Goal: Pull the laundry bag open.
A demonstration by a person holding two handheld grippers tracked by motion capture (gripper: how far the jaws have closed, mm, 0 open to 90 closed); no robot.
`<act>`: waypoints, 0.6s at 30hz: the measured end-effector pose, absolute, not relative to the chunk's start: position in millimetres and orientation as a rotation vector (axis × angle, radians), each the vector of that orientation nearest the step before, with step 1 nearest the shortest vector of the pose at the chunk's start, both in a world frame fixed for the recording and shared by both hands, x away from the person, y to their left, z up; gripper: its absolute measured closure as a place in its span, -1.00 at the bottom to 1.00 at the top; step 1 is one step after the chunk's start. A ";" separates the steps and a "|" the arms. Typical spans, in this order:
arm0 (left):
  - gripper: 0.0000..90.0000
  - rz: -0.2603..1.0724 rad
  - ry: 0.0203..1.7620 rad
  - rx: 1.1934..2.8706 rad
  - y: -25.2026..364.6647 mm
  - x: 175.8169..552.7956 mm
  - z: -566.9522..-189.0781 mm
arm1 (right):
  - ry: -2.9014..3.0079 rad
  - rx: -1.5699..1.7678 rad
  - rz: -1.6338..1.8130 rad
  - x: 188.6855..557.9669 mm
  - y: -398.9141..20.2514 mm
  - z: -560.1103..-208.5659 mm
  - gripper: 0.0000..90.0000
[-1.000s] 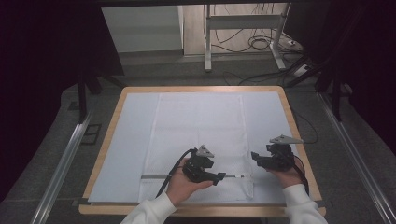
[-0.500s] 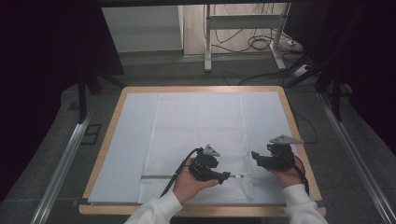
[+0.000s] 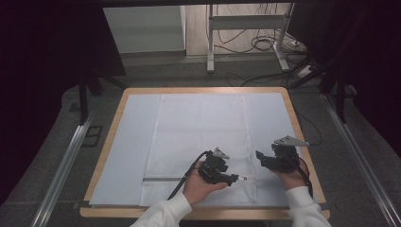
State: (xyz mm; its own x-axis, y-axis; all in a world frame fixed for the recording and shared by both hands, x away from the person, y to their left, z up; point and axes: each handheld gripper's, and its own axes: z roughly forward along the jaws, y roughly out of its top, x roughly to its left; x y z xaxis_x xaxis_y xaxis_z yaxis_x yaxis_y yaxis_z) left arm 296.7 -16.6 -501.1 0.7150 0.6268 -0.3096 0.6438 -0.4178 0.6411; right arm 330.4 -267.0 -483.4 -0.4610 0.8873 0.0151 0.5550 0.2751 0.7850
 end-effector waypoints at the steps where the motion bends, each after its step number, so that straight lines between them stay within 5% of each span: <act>1: 0.00 -0.033 0.959 2.151 -17.9 297.2 -502.0 | 2.122 1.299 1.041 330.4 -267.0 -483.4 -0.38; 18: 0.04 -0.123 0.959 2.156 -35.1 299.5 -512.1 | 2.164 1.282 1.028 330.7 -267.2 -485.3 -0.37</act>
State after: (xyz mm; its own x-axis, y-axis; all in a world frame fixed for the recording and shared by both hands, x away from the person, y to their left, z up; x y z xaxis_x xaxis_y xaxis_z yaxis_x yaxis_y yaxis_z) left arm 299.5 -35.1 -512.1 0.7132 0.5975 -0.3666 0.6707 -0.4297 0.6045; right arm 330.7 -267.2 -485.3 -0.4859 0.8739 0.0133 0.5624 0.3010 0.7701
